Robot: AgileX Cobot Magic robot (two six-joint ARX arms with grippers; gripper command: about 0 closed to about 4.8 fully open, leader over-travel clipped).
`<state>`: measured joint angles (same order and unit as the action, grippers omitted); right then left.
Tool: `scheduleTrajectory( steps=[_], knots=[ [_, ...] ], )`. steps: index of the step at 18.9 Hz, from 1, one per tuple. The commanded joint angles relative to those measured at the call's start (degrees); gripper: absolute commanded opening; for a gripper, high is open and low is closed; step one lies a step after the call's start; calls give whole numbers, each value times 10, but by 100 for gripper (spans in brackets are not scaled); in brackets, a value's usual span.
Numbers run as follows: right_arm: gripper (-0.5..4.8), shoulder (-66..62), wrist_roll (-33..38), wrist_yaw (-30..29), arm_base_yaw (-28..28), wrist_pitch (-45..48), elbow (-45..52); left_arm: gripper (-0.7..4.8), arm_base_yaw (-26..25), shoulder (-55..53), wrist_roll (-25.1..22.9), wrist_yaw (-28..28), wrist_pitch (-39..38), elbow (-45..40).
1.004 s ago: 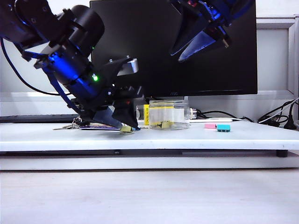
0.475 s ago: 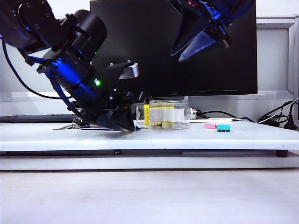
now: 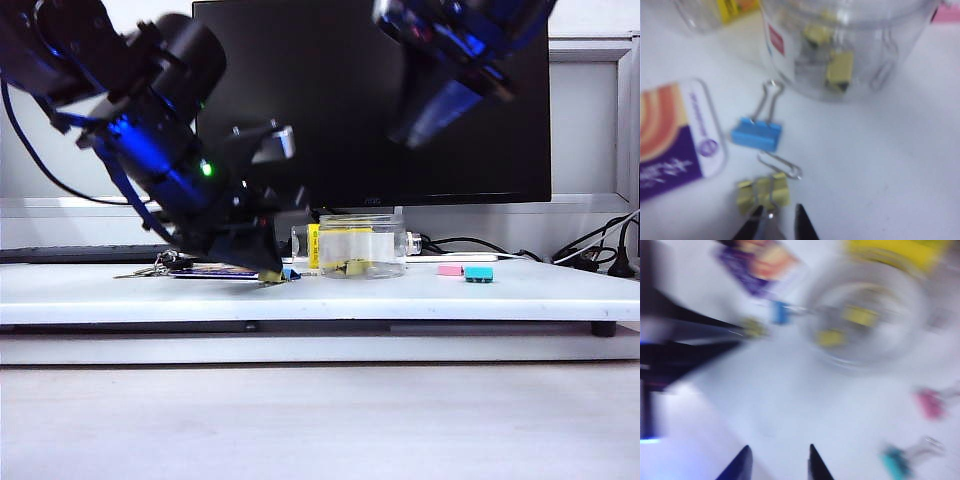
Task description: Pick up the clips with the largest number of clips of the same color on the table and place them in a round transparent plastic box.
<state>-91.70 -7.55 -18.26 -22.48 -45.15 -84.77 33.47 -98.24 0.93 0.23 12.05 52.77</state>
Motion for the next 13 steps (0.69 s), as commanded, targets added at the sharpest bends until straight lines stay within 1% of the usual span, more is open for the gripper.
scheduleTrajectory(
  steps=[1, 4, 5, 7, 8, 9, 10, 12, 13],
  knots=[
    [148, 4, 1, 39, 0, 0, -2, 86, -11, 24, 2, 15, -10, 2],
    [148, 3, 1, 45, 0, 13, 7, 86, -26, 43, 29, 66, -22, 2],
    [148, 3, 1, 43, 0, 19, 14, 86, -27, 45, 32, 68, -23, 2],
    [147, 3, 1, 42, 0, 40, 43, 89, -27, 47, 66, 101, -21, 2],
    [147, 3, 1, 42, 0, 53, 65, 106, -27, 47, 103, 115, -20, 2],
    [147, 3, 1, 41, 0, 64, 84, 148, -27, 50, 141, 113, -22, 2],
    [147, 3, 1, 37, 0, 70, 97, 176, -27, 53, 171, 109, -23, 2],
    [147, 3, 2, 29, 0, 80, 118, 183, -31, 69, 247, 104, -37, 5],
    [147, 3, 2, 29, 0, 79, 121, 178, -31, 80, 292, 80, -53, 6]
  ],
)
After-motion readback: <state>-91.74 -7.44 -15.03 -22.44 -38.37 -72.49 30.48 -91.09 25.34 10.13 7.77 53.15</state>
